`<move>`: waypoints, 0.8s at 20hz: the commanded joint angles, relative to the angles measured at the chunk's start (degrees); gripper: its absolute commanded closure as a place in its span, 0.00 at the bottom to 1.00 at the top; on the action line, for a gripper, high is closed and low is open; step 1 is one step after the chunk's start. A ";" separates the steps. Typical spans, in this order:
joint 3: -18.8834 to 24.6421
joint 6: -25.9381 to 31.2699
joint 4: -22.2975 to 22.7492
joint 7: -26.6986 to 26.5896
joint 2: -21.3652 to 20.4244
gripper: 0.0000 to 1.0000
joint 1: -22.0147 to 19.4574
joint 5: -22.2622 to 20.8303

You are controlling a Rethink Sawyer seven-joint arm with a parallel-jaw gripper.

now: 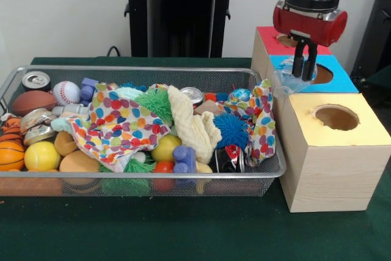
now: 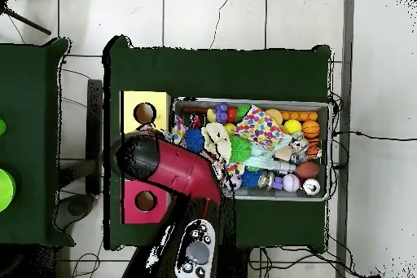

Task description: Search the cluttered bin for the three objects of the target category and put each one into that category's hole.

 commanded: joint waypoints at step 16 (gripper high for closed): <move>-0.25 2.37 3.54 16.09 2.75 1.00 7.73 -0.27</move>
